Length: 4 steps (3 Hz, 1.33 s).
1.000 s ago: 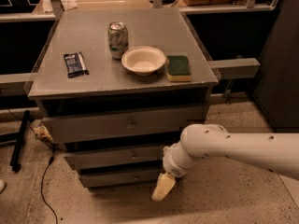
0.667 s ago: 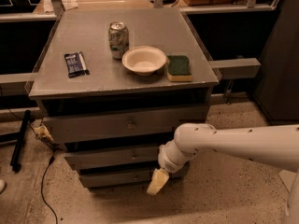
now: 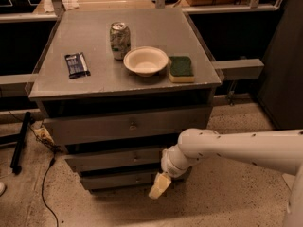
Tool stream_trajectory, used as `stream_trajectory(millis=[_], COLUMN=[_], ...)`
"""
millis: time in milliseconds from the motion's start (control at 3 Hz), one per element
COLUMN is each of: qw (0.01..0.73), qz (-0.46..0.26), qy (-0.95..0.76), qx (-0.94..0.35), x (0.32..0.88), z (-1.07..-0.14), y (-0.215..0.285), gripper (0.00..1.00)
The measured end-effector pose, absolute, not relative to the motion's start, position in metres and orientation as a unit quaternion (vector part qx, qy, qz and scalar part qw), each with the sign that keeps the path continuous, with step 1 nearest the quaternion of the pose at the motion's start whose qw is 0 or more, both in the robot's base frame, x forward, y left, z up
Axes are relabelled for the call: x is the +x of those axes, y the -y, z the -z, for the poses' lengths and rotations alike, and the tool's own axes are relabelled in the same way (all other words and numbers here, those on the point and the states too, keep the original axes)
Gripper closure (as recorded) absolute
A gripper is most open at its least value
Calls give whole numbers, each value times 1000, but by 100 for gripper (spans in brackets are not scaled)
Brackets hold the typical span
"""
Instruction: Open middle drawer
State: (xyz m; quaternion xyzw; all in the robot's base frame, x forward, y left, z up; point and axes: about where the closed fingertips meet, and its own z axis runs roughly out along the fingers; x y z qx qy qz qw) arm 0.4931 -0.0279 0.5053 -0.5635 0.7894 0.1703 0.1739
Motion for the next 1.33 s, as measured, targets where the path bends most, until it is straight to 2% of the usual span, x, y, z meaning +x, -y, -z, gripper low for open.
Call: stream_trajectory(millis=[667, 1333], qw=[226, 249], qz=[-159, -149], qy=[-801, -803], qx=[-531, -520], x=[528, 556], z=[-493, -484], y=[26, 27], gripper=[0, 0])
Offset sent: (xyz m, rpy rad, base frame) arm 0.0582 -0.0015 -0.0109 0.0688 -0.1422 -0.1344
